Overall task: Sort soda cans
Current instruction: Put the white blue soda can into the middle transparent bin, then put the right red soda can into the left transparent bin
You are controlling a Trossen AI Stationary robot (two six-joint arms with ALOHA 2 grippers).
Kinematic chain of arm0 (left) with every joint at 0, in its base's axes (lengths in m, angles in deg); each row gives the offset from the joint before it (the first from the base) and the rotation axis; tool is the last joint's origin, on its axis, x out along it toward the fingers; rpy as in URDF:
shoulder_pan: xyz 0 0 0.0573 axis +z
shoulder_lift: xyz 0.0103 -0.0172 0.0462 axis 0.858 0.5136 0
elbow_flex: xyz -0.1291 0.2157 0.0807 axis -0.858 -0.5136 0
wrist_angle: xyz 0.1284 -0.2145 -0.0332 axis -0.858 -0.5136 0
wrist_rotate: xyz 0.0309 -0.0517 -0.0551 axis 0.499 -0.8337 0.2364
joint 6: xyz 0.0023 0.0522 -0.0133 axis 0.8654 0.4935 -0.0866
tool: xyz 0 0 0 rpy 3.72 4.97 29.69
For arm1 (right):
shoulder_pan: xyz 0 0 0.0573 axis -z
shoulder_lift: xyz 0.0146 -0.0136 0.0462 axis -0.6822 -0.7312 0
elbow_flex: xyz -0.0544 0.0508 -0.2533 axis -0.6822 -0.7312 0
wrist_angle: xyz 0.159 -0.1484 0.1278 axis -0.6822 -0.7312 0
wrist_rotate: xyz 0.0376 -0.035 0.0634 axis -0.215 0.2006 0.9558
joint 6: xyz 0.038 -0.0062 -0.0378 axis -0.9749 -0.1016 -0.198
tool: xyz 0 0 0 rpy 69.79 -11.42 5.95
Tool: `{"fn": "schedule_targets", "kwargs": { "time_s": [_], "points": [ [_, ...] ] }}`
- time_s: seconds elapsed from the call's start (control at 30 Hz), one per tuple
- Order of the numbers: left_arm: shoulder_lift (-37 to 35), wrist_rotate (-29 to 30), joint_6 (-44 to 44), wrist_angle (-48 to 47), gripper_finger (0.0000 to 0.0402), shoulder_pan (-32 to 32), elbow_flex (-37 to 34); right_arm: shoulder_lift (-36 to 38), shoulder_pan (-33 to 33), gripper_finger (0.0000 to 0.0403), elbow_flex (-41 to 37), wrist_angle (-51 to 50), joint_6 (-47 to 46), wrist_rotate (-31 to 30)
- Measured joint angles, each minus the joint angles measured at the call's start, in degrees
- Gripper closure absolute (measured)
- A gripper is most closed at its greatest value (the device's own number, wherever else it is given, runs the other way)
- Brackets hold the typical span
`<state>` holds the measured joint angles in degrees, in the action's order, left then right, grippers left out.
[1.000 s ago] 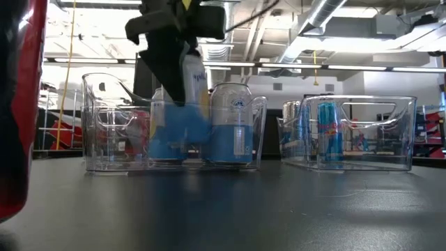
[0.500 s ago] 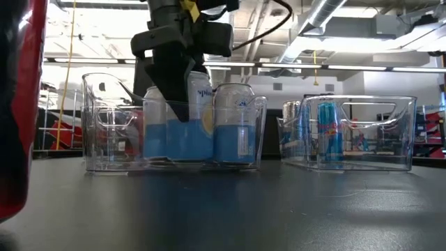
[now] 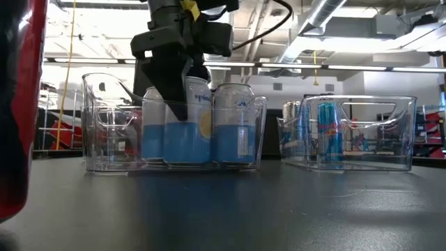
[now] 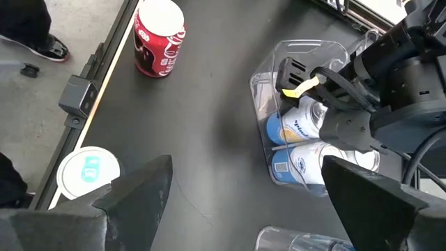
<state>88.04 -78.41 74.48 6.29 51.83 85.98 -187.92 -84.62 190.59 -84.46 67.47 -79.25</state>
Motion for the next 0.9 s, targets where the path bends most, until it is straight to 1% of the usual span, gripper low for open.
{"fn": "schedule_targets", "kwargs": {
  "time_s": [0.07, 0.23, 0.43, 0.53, 0.73, 0.9],
  "points": [
    [0.0, 0.0, 0.0, -0.1, 0.001, 0.0, 0.0, 0.0, 0.0, 0.0015, 0.0, 0.0, 0.0, 0.0],
    [0.1, 0.0, -0.6, -1.6, 0.0009, -0.1, 0.8, 0.0, 0.0, 0.0015, 0.0, 0.0, 0.1, 0.0],
    [0.1, 0.0, -0.9, -6.0, 0.0007, -0.8, 4.6, 0.0, 0.0, 0.0015, 0.0, 0.0, 0.1, 0.0],
    [0.1, 0.9, -0.8, -6.5, 0.0007, -1.2, 6.4, 0.0, 0.0, 0.0015, 0.0, 0.0, 0.1, 0.0],
    [0.1, 4.1, -0.9, -11.2, 0.0006, -2.2, 10.0, 0.0, 0.0, 0.0015, 0.0, 0.0, 0.1, 0.0],
    [-2.6, 6.3, -2.0, -12.2, 0.0006, -3.4, 10.5, 0.0, 0.0, 0.0015, 0.0, 0.0, 0.1, 0.0]
  ]
}}
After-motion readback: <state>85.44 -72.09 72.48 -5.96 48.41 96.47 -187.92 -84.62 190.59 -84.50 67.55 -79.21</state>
